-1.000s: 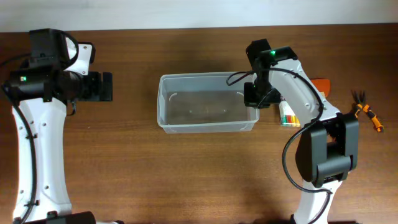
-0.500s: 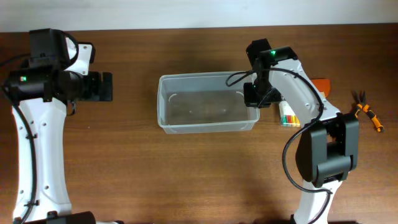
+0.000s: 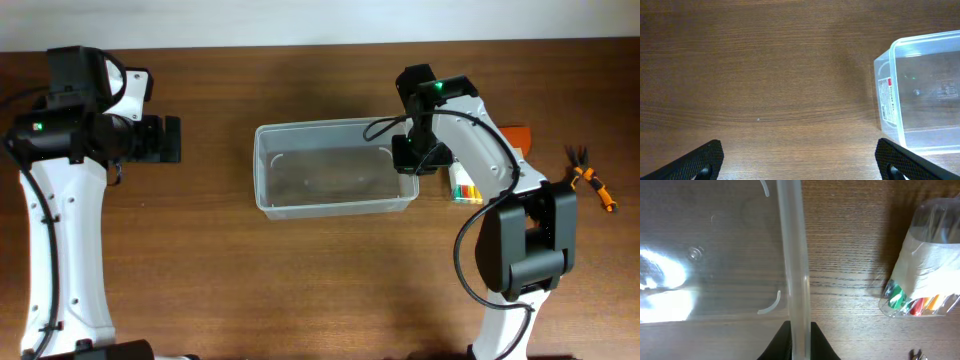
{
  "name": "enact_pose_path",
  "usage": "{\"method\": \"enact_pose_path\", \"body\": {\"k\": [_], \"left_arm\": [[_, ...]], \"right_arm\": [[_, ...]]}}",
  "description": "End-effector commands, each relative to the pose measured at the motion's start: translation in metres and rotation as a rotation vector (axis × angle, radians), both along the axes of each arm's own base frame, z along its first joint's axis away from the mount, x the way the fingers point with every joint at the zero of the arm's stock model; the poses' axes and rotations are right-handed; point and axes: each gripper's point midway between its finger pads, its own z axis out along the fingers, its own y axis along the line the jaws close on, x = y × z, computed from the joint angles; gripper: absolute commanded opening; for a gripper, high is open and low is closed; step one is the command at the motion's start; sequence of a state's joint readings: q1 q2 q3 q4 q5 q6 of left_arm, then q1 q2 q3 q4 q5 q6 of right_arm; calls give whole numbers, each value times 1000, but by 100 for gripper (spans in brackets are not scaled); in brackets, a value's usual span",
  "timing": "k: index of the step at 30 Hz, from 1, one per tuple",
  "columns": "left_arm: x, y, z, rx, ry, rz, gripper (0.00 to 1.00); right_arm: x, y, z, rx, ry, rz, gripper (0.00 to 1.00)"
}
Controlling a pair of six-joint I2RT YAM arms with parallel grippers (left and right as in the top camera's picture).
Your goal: Pack container
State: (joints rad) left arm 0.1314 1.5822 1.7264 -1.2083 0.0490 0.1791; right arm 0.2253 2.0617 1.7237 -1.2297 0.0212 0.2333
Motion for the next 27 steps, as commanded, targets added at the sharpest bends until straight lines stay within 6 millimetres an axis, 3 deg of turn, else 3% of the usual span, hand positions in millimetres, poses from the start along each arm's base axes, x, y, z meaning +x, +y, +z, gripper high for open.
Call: {"method": "enact_pose_path", "body": {"k": [1, 27], "left_arm": [[3, -1, 2, -16, -8, 3, 99], [3, -1, 2, -16, -7, 3, 99]], "right_arm": [[-3, 3, 3, 11, 2, -7, 10], [-4, 6, 3, 32, 8, -89, 8]]}}
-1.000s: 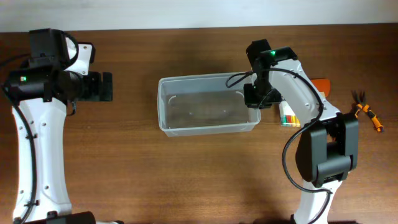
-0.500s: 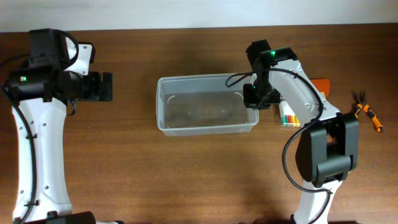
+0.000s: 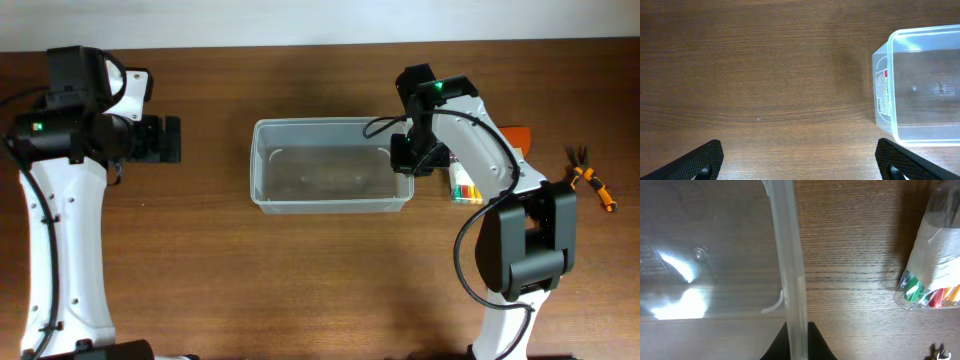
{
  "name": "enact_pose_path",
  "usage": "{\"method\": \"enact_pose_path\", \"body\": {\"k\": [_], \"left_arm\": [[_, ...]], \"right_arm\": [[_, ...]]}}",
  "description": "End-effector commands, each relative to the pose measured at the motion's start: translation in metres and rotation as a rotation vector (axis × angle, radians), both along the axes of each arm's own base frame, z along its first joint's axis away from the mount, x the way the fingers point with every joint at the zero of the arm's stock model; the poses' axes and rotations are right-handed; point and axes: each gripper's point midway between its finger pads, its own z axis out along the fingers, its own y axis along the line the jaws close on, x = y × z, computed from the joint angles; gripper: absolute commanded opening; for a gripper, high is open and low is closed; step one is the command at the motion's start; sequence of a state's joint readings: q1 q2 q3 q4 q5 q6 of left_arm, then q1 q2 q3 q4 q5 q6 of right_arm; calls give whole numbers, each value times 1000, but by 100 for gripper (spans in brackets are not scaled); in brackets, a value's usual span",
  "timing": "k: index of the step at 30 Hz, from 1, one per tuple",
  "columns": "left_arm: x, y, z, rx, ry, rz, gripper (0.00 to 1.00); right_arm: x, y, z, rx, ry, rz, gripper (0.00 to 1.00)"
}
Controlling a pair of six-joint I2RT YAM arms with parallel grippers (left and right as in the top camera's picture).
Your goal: Pack container
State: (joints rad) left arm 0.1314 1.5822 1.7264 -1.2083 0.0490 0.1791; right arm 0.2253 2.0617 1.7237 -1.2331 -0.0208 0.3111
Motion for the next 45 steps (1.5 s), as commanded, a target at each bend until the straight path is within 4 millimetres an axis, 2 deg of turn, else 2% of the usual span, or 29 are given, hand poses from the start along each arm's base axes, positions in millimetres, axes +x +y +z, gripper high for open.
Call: {"method": "enact_pose_path", "body": {"k": [1, 6, 30, 45], "left_arm": [[3, -1, 2, -16, -7, 3, 99], [3, -1, 2, -16, -8, 3, 99], [3, -1, 2, -16, -8, 3, 99], [3, -1, 2, -16, -7, 4, 99]], "right_arm": [[-2, -1, 3, -9, -4, -11, 9], [-1, -1, 3, -9, -8, 30, 12], [6, 1, 3, -7, -42, 195, 10], [8, 2, 3, -2, -46, 157, 11]]}}
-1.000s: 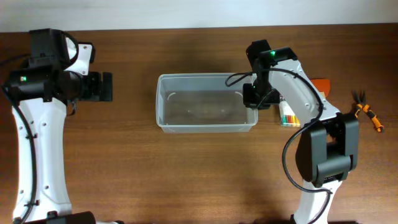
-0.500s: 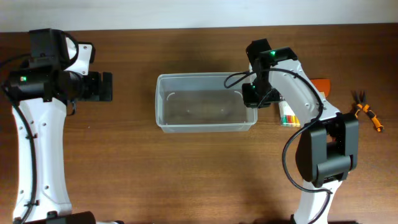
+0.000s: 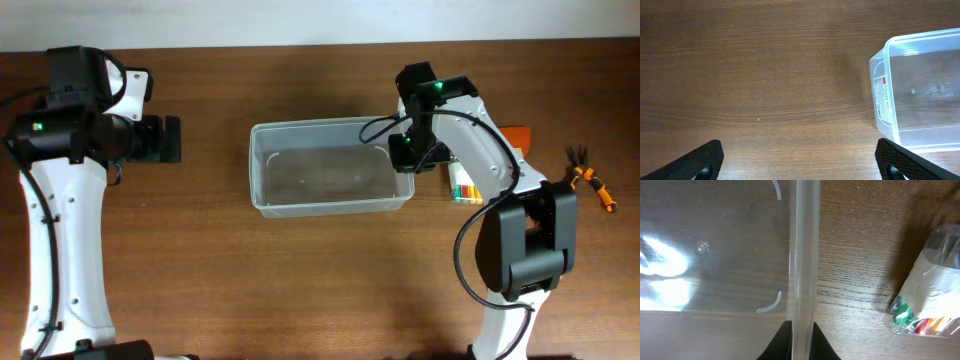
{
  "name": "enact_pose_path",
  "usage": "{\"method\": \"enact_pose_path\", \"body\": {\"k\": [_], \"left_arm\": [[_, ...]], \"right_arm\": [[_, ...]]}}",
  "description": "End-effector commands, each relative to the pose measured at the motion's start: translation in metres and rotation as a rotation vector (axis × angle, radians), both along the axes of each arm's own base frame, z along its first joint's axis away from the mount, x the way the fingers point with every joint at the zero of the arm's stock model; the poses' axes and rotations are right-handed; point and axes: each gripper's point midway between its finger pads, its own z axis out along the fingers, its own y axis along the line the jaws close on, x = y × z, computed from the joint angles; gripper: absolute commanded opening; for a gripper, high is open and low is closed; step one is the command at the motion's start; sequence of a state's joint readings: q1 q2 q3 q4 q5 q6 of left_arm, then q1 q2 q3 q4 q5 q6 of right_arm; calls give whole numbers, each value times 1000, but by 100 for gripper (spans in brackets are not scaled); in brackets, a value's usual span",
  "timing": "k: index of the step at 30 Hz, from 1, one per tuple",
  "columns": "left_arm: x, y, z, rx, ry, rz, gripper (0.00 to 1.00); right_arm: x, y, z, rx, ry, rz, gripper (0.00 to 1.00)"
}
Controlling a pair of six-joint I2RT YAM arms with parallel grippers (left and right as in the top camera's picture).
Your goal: Pack container
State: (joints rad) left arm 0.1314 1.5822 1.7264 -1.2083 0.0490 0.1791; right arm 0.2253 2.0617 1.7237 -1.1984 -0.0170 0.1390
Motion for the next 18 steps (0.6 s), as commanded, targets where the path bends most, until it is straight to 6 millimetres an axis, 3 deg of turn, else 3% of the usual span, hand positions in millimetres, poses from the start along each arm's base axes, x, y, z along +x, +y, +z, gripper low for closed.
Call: {"method": "enact_pose_path", "body": {"k": [1, 18], "left_arm": [[3, -1, 2, -16, -7, 4, 99], [3, -1, 2, -16, -7, 4, 99]], "right_arm": [[-1, 1, 3, -2, -8, -17, 11], [-2, 6, 3, 28, 2, -78, 11]]}}
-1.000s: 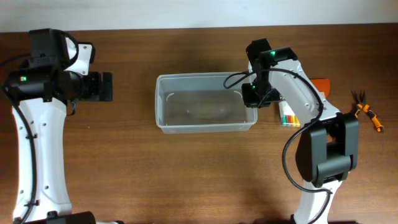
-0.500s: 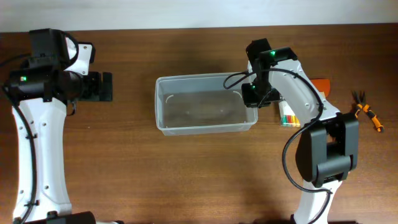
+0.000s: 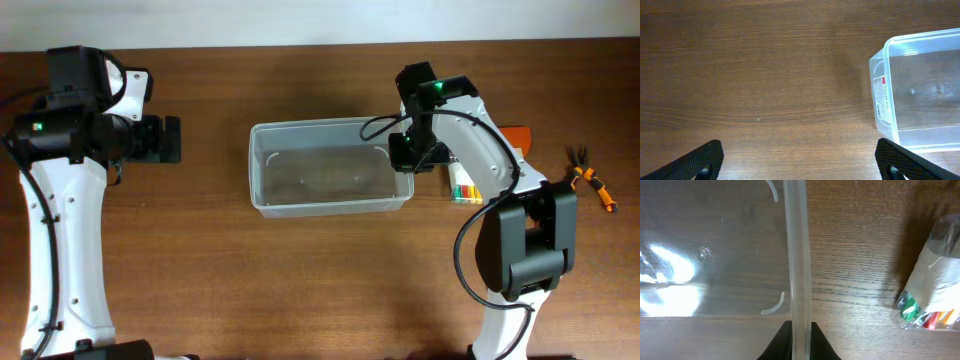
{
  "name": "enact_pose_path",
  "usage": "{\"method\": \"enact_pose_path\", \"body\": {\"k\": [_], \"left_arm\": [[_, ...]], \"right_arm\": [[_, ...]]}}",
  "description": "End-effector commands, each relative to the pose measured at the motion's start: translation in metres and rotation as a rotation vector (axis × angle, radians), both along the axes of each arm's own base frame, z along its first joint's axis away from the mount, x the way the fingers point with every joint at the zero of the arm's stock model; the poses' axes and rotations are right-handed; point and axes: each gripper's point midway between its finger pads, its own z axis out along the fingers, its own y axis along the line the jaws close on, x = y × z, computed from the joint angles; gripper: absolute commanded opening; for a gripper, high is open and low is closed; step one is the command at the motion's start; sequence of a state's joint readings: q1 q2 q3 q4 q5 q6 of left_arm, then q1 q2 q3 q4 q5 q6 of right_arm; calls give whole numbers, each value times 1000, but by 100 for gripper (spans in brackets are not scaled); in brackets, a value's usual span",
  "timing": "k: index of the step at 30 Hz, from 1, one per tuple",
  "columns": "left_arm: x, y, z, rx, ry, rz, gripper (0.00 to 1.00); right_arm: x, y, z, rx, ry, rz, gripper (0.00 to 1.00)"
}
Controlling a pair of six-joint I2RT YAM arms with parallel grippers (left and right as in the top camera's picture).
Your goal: Pack container
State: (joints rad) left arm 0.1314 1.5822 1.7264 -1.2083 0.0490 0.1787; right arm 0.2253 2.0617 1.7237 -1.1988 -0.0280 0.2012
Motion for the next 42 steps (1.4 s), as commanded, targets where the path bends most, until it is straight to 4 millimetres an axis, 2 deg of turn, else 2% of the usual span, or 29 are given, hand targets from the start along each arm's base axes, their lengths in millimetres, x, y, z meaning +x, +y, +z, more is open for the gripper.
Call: {"method": "enact_pose_path", "body": {"k": [1, 14, 42], "left_arm": [[3, -1, 2, -16, -7, 3, 99], [3, -1, 2, -16, -7, 3, 99], [3, -1, 2, -16, -7, 3, 99]], "right_arm": [[-3, 5, 3, 16, 0, -32, 11], [-3, 10, 3, 26, 4, -125, 11], [-1, 10, 3, 30, -5, -153, 12]]}}
